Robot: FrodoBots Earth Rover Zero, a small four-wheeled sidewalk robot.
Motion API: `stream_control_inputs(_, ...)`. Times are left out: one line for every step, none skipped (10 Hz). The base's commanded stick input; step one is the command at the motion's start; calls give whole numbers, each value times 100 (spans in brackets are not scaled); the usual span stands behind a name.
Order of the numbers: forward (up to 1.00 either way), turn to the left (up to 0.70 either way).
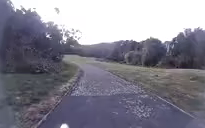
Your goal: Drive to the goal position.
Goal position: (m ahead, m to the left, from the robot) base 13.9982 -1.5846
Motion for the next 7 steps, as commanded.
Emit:
stream_control_inputs(70, 0)
stream_control_inputs(70, 0)
stream_control_inputs(70, 0)
stream_control_inputs(70, 0)
stream_control_inputs(70, 0)
stream_control_inputs(70, 0)
stream_control_inputs(70, 0)
